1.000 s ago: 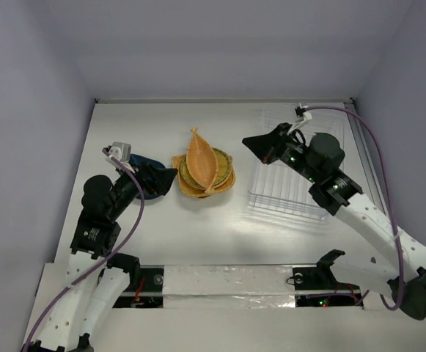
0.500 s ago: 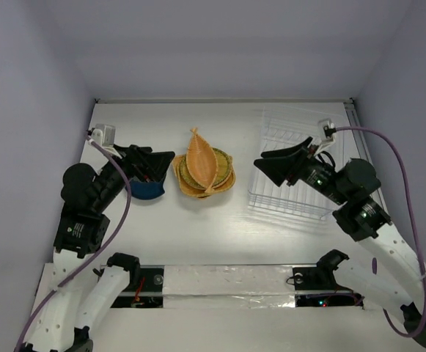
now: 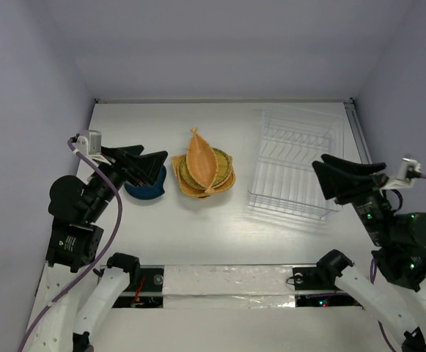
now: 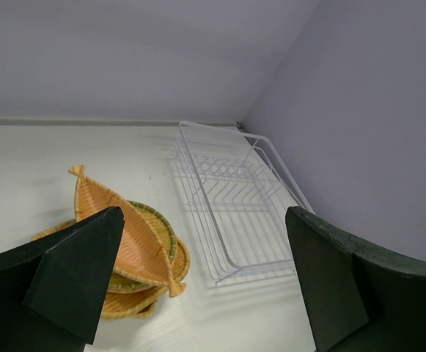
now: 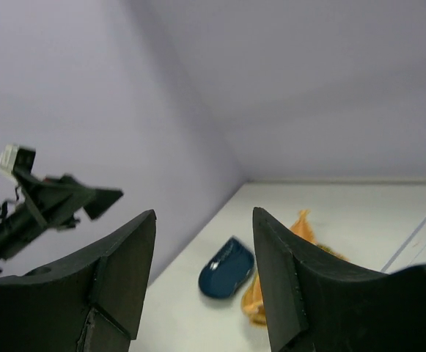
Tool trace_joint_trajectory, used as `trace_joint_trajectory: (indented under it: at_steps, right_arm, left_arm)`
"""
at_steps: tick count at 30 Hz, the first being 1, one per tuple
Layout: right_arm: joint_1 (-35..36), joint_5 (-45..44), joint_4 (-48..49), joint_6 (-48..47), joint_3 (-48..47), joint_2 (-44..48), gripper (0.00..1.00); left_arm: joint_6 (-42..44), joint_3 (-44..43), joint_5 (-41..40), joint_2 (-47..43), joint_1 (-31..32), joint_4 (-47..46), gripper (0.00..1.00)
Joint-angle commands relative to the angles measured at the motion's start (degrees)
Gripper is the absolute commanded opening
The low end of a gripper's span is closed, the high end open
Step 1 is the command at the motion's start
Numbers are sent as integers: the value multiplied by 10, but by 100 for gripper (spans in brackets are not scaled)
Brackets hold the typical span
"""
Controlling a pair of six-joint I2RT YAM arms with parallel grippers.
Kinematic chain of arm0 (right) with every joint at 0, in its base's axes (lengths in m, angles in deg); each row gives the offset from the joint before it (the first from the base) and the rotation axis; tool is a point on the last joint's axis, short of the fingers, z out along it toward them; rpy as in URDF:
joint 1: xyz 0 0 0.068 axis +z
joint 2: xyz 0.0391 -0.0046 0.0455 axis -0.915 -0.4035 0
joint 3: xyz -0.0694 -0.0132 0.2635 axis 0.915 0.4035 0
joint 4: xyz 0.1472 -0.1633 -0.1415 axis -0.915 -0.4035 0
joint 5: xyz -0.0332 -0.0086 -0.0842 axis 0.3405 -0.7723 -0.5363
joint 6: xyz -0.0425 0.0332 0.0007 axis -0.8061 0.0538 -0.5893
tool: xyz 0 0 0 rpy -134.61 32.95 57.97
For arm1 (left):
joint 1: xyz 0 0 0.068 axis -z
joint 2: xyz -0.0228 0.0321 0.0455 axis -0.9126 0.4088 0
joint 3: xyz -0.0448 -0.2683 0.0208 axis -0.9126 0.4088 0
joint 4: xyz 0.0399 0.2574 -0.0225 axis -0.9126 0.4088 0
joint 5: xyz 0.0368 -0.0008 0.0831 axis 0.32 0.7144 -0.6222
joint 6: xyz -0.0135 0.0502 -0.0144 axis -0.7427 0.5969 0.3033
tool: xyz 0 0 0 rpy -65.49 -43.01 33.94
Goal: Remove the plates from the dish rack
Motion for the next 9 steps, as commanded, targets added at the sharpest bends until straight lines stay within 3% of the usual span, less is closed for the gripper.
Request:
trace_joint_trajectory:
  at_steps: [1,9]
  right_arm:
    - [5,-110,14,-30,7,39,60]
    - [5,-110,-19,-69,-40,-7,62]
  left_arm:
    - [15,-9,-22,-9,-3,-38,91]
    - [44,10,-26,1,-3,-24,95]
